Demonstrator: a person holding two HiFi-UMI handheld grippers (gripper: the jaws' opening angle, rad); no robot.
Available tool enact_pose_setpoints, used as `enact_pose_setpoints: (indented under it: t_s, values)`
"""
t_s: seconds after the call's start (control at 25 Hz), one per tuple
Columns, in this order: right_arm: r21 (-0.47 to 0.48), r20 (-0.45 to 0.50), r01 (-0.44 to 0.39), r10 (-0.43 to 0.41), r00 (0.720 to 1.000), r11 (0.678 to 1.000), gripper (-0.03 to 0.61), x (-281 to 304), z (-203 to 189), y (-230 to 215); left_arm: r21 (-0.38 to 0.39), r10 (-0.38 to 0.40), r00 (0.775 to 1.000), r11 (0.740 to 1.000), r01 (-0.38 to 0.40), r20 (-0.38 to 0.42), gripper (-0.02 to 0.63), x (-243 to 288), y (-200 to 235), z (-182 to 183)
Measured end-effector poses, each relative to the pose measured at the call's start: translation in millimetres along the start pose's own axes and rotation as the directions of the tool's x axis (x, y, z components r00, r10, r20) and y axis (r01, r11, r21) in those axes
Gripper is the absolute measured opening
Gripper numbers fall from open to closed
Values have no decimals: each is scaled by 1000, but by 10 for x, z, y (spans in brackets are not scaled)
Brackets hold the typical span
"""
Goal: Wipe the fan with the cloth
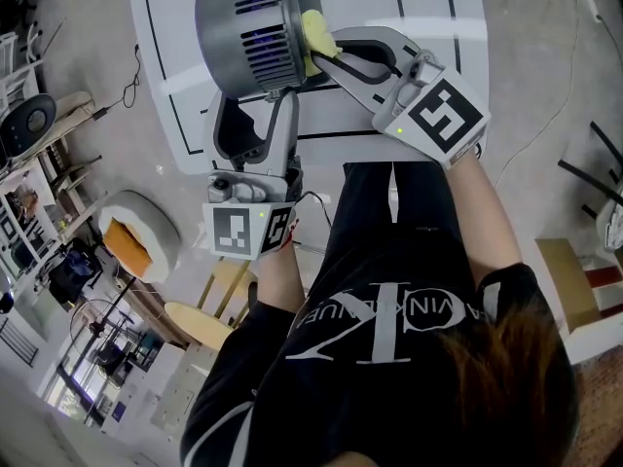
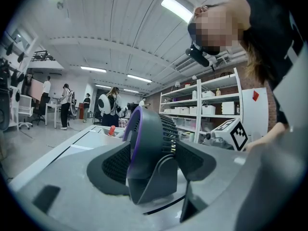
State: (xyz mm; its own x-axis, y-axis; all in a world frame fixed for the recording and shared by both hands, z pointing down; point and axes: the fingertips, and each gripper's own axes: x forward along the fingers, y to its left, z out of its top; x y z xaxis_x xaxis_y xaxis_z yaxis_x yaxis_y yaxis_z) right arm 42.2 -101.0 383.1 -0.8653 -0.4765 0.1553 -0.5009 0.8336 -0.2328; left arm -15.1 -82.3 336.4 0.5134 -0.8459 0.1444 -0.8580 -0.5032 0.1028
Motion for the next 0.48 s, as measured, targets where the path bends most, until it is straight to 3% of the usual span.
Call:
enact_pose_setpoints:
  t_s: [0.48]
  values:
    - [-33,55,-56,58,997,998,35,-191,259,299,-5,-4,1000,1000,4,-3,291,-15,-24,33]
